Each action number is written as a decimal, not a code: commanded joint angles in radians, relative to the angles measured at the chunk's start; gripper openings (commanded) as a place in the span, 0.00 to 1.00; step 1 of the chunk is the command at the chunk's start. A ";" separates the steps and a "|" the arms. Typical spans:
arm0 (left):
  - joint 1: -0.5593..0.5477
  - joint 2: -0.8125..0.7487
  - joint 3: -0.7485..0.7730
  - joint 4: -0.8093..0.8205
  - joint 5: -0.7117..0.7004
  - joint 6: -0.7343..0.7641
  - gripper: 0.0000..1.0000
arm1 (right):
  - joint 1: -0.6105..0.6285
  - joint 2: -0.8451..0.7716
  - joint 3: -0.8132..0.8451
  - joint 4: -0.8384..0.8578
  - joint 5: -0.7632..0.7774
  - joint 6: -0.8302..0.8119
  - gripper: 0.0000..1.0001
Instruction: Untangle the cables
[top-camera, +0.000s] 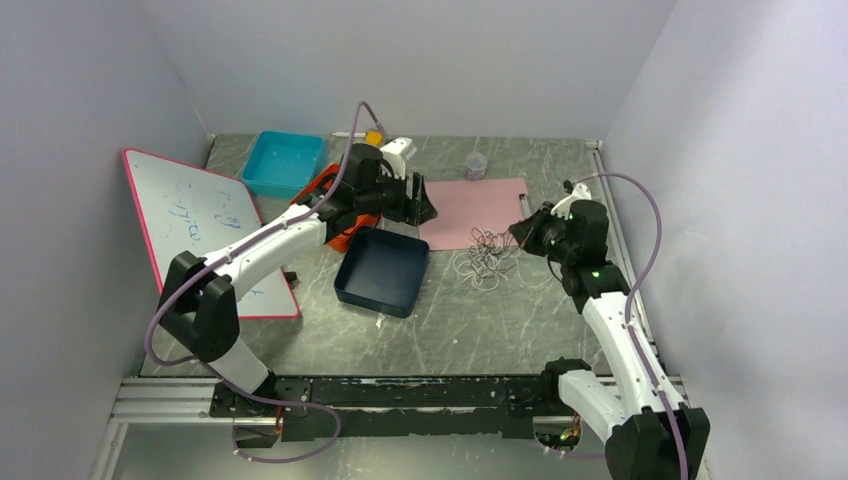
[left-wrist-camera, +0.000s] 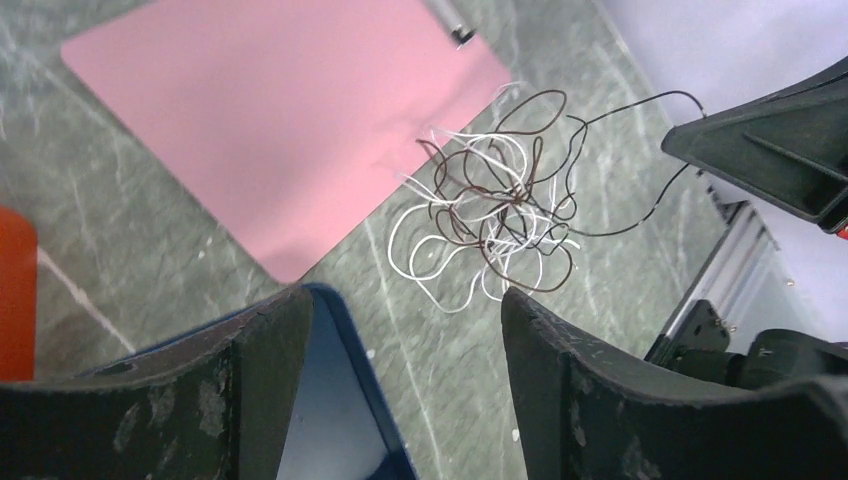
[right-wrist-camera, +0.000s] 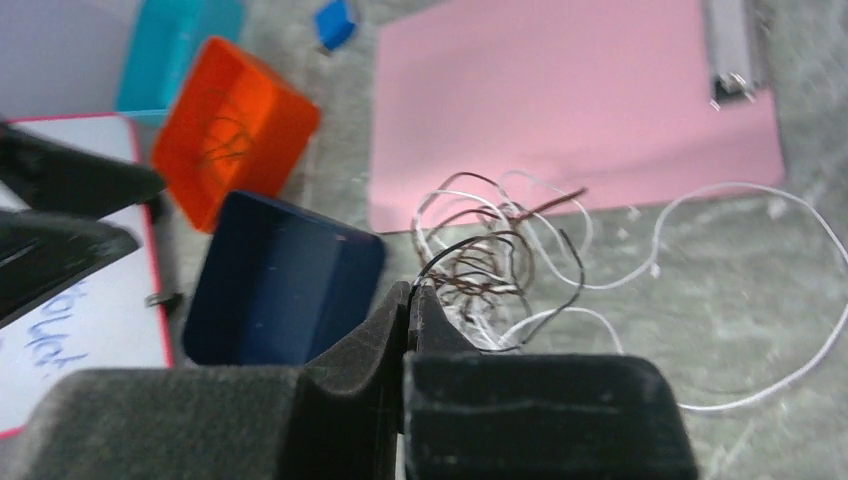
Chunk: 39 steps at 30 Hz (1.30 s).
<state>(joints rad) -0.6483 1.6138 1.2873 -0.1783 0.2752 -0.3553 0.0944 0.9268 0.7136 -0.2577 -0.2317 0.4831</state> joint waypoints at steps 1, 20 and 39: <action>0.009 -0.049 0.011 0.152 0.115 -0.002 0.74 | 0.002 -0.047 0.065 0.046 -0.185 -0.087 0.00; -0.043 0.014 -0.099 0.497 0.339 -0.181 0.80 | 0.002 -0.141 0.126 0.150 -0.394 -0.120 0.00; -0.133 0.133 -0.079 0.519 0.157 -0.254 0.80 | 0.002 -0.137 0.091 0.267 -0.425 -0.010 0.00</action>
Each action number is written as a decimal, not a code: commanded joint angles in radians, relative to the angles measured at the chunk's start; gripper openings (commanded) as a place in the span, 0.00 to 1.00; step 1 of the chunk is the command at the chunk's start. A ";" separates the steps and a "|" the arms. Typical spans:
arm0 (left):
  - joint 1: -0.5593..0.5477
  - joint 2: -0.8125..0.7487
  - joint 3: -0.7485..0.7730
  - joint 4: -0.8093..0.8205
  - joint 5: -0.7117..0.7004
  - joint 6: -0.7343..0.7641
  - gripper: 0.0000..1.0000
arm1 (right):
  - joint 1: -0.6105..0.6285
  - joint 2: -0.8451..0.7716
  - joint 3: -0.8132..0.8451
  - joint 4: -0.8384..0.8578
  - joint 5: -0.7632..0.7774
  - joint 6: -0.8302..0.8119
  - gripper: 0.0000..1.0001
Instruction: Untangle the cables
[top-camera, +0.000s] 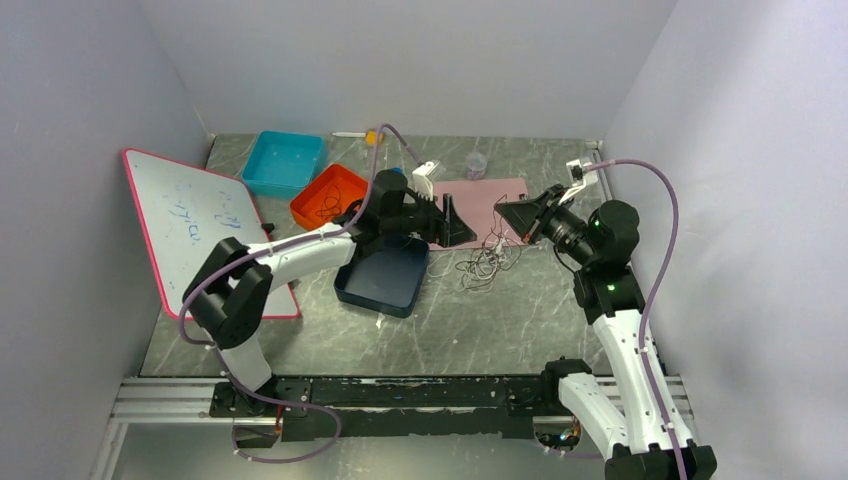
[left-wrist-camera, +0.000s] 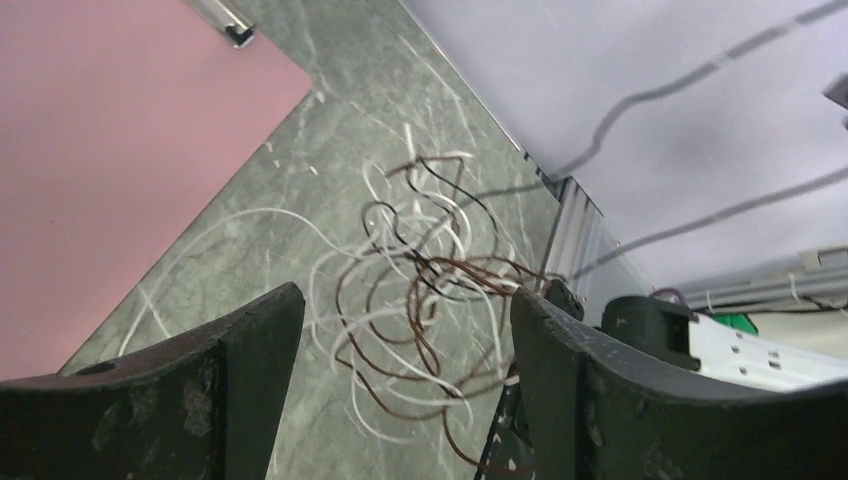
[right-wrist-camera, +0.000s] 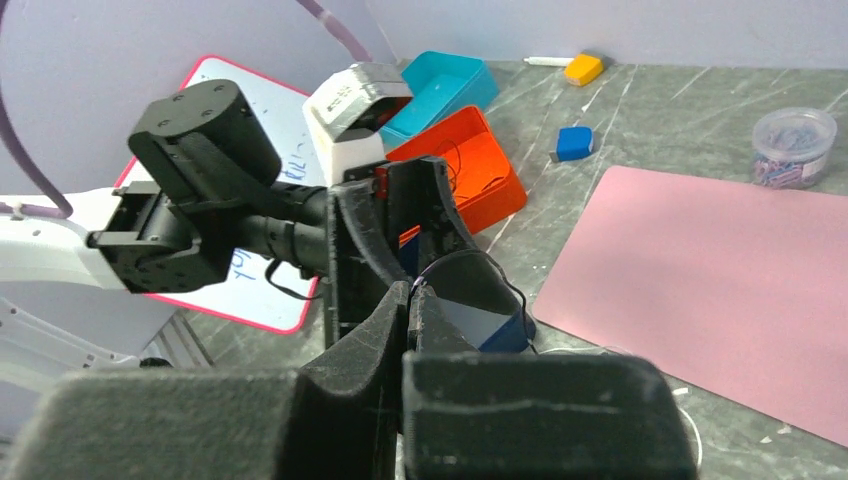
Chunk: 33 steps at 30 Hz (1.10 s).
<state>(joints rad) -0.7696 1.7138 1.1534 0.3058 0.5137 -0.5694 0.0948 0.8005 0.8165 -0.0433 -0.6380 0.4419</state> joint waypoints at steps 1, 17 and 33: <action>-0.018 0.044 0.066 0.028 -0.091 -0.043 0.81 | 0.001 -0.010 -0.013 0.053 -0.020 0.031 0.00; -0.075 0.124 0.097 0.048 -0.073 -0.065 0.82 | 0.001 0.006 -0.028 0.112 -0.039 0.064 0.00; -0.130 0.307 0.239 -0.147 -0.190 -0.066 0.73 | 0.001 0.033 0.126 0.167 -0.043 0.156 0.00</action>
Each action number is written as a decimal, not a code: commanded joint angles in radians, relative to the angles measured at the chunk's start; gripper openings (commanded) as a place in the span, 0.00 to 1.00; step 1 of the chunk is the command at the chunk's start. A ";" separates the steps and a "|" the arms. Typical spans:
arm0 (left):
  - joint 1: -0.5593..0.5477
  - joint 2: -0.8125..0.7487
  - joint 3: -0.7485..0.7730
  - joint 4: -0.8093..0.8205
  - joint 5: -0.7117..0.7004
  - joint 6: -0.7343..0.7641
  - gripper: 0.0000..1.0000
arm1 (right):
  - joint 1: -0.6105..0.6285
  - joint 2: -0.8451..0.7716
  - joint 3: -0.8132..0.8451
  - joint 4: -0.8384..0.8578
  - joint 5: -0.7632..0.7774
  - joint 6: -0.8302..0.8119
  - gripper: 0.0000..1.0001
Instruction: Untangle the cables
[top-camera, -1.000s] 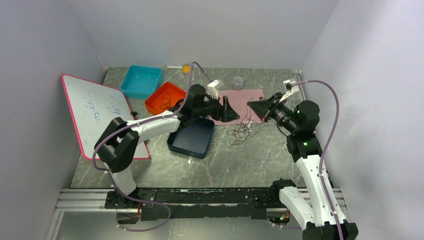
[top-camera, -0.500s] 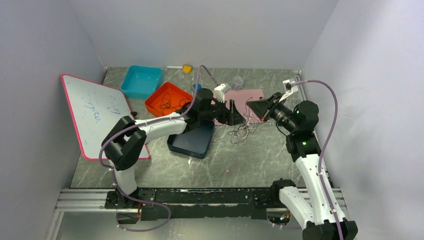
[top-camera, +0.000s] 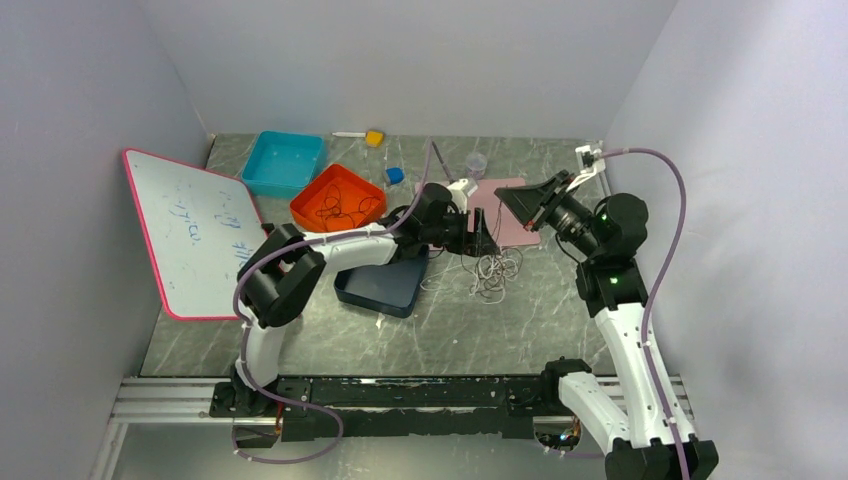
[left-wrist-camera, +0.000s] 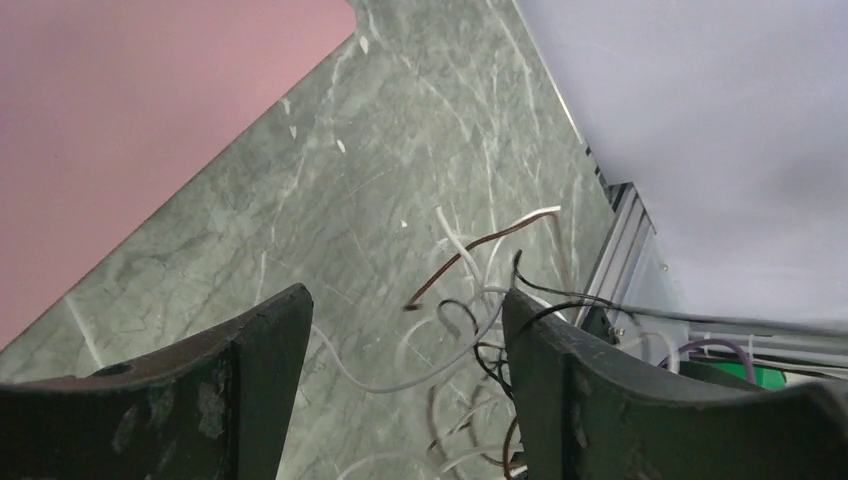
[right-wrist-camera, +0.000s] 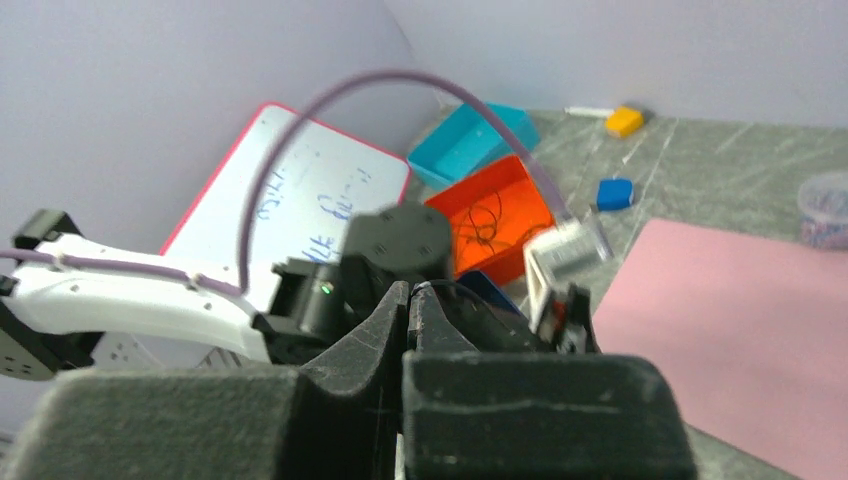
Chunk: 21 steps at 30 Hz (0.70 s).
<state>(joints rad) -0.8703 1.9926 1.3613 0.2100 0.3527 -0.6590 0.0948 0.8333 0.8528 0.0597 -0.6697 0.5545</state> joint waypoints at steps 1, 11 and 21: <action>-0.032 0.035 0.031 -0.052 -0.029 0.025 0.72 | 0.001 0.004 0.106 0.064 -0.010 0.049 0.00; -0.061 0.075 -0.006 -0.049 -0.050 0.026 0.64 | 0.001 0.023 0.252 0.040 0.013 0.058 0.00; -0.061 0.099 -0.018 -0.076 -0.082 0.027 0.57 | 0.001 0.044 0.411 -0.023 0.060 0.011 0.00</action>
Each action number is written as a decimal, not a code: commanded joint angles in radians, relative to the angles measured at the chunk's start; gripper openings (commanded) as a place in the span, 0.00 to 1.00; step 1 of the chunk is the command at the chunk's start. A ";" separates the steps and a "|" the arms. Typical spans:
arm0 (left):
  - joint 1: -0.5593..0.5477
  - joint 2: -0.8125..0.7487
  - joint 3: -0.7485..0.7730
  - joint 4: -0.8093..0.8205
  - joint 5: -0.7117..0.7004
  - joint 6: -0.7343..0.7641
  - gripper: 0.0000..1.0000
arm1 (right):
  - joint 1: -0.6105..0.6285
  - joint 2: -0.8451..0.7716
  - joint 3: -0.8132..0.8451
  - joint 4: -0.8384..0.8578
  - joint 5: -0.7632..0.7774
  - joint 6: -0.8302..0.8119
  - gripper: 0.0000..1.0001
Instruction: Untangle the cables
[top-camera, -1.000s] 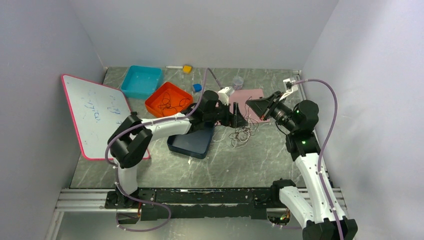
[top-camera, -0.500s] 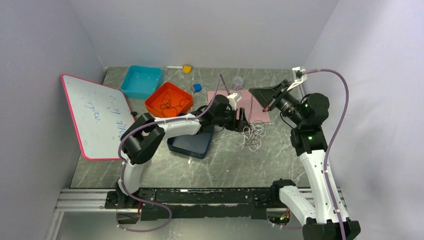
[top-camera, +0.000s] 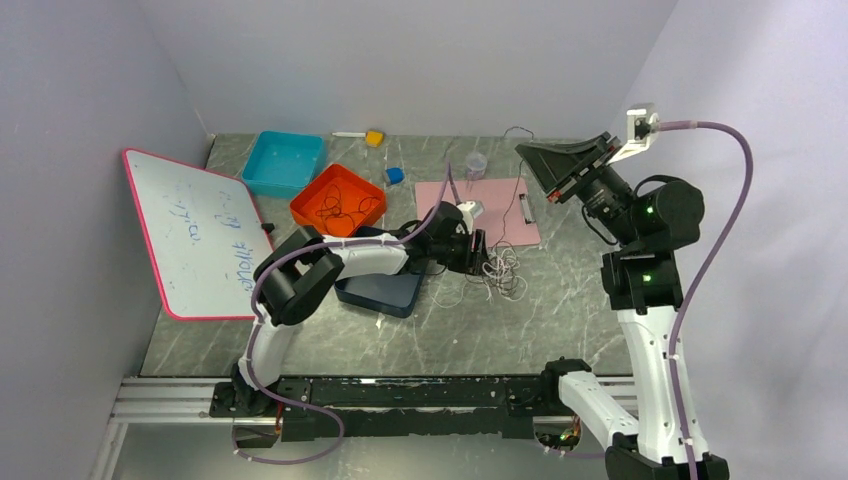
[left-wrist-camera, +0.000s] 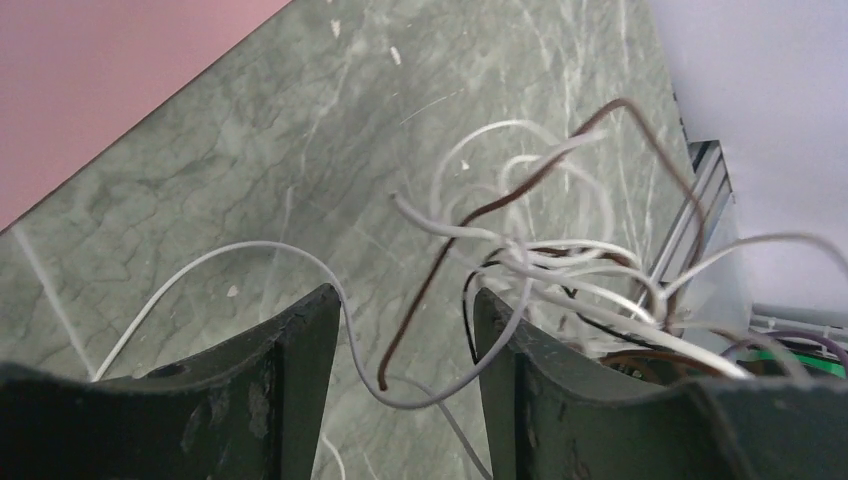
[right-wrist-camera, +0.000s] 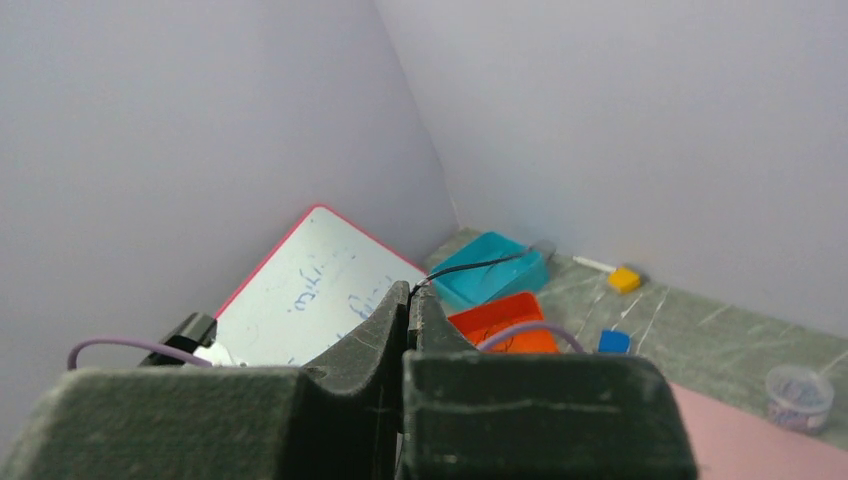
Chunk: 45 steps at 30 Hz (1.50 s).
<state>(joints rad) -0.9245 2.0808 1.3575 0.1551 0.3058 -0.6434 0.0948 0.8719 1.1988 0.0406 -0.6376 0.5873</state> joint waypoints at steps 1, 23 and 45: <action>-0.007 0.012 -0.016 -0.020 -0.038 0.012 0.57 | 0.000 0.008 0.078 -0.007 0.032 -0.024 0.00; -0.005 0.003 -0.064 -0.017 -0.076 -0.005 0.24 | 0.001 0.043 0.389 -0.165 0.445 -0.157 0.00; 0.032 -0.018 -0.146 0.016 -0.092 -0.014 0.07 | 0.001 0.135 0.652 -0.112 0.631 -0.280 0.00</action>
<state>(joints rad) -0.9035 2.0827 1.2289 0.1581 0.2314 -0.6548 0.0948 0.9974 1.7836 -0.1238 -0.0761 0.3725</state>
